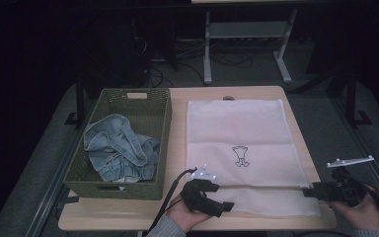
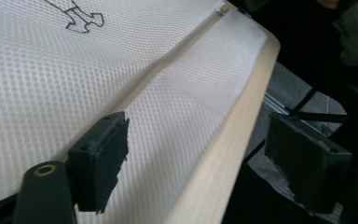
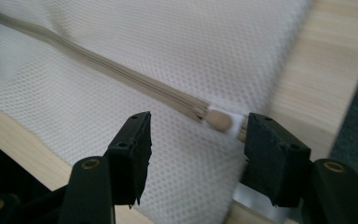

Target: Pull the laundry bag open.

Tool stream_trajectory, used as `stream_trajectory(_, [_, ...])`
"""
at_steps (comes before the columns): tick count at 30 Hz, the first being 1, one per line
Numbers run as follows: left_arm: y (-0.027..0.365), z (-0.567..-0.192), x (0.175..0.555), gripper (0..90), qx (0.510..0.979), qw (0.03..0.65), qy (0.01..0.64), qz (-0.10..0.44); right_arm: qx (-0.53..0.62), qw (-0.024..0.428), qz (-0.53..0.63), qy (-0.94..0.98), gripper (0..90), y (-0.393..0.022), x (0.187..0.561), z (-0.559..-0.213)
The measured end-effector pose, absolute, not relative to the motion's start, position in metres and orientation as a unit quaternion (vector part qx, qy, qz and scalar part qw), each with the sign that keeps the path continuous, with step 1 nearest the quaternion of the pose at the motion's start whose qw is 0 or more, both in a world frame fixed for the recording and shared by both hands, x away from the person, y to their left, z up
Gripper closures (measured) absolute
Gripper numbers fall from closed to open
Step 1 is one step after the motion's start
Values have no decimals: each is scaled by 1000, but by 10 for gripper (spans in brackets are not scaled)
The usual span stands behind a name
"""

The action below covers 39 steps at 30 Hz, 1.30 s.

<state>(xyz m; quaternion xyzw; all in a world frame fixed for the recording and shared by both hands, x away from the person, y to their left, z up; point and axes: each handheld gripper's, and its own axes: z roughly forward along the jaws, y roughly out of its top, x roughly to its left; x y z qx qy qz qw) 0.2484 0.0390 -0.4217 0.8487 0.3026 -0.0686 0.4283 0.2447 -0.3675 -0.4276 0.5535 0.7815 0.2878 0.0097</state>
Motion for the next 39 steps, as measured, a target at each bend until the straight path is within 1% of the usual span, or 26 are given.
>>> stream_trajectory(2, [29,-421,255,238,846,426,310,-77,561,6,273,782,431,-371,246,-431])
stream_trajectory(3, [25,-421,258,257,846,423,314,-78,566,0,267,780,451,-372,246,-433])
stream_trajectory(5, [15,-421,262,266,849,415,318,-75,567,-3,258,782,470,-373,247,-435])
stream_trajectory(7, [7,-422,265,305,846,417,324,-81,567,-4,249,785,515,-373,248,-435])
stream_trajectory(9, [-2,-425,269,339,835,424,339,-89,569,-3,235,788,531,-371,249,-437])
stream_trajectory(12, [-19,-431,274,369,832,416,346,-118,568,-1,215,794,542,-368,252,-440])
stream_trajectory(15, [-37,-435,279,389,826,417,341,-165,559,2,222,799,560,-368,253,-443])
stream_trajectory(21, [-67,-432,290,427,822,408,354,-177,545,26,201,814,605,-361,252,-442])
stream_trajectory(24, [-80,-432,295,435,823,400,361,-180,539,47,179,822,644,-355,252,-441])
stream_trajectory(25, [-84,-432,296,441,820,403,363,-180,538,57,173,823,681,-352,252,-441])
stream_trajectory(26, [-86,-433,298,442,812,413,368,-186,543,68,162,821,676,-350,252,-443])
stream_trajectory(28, [-89,-436,297,442,789,432,388,-204,550,72,153,818,710,-345,253,-444])
stream_trajectory(29, [-91,-438,297,443,790,429,387,-203,550,72,149,818,738,-344,254,-444])
stream_trajectory(30, [-93,-441,297,443,791,426,388,-204,553,69,151,816,776,-344,255,-444])
stream_trajectory(33, [-99,-447,295,450,791,422,390,-212,556,50,162,814,817,-346,257,-444])
stream_trajectory(37, [-102,-452,298,490,780,426,396,-231,563,22,190,804,830,-354,256,-445])
stream_trajectory(39, [-103,-455,302,517,776,427,398,-240,558,23,201,805,832,-356,255,-443])
